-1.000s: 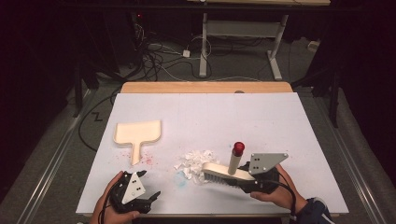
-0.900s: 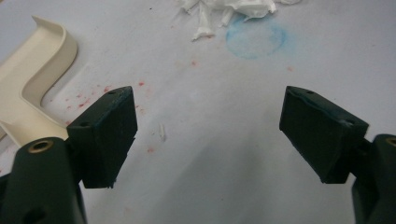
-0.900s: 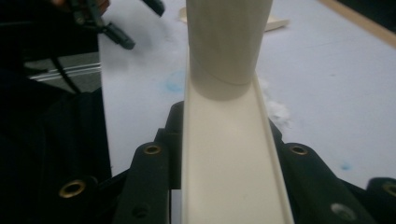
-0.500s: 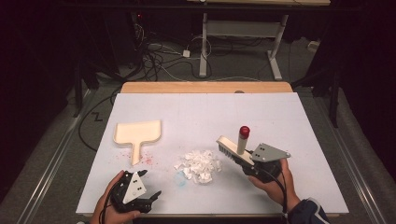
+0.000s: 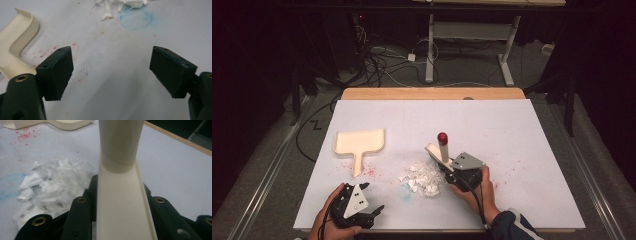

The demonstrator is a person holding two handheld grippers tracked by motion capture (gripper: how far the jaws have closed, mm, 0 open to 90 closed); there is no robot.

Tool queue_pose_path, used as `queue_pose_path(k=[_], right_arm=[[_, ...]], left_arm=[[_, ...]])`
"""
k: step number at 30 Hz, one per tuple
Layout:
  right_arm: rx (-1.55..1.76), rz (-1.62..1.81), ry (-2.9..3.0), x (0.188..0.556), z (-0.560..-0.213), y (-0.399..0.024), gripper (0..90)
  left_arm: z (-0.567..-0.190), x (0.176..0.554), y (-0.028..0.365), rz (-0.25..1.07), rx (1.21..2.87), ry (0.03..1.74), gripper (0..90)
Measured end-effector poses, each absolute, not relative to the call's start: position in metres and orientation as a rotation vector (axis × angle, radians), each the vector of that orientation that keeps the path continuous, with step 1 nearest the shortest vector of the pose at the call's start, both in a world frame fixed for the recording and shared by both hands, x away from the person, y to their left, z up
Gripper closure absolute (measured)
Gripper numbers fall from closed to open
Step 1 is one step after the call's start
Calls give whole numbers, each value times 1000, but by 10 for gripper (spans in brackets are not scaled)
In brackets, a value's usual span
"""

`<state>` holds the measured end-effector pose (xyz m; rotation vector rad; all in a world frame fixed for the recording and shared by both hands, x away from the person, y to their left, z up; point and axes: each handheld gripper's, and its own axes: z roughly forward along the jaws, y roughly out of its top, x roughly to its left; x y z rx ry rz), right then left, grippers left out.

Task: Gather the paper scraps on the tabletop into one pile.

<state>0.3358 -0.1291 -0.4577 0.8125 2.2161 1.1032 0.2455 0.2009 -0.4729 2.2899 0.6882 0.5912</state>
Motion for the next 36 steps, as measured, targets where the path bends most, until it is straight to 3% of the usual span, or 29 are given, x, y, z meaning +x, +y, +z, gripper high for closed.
queue_pose_path(k=[7, 14, 26, 36], right_arm=[[801, 1125, 2212, 326, -453, -115, 683], [855, 1163, 2164, 332, -443, -137, 684], [891, 1177, 2138, 328, -412, -217, 683], [861, 1175, 2253, 301, -403, -271, 681]], left_arm=[[-473, 245, 201, 597, 2294, 685, 181], [-473, 245, 201, 611, 2301, 679, 181], [-475, 245, 201, 606, 2317, 680, 181], [-475, 246, 198, 612, 2329, 676, 181]])
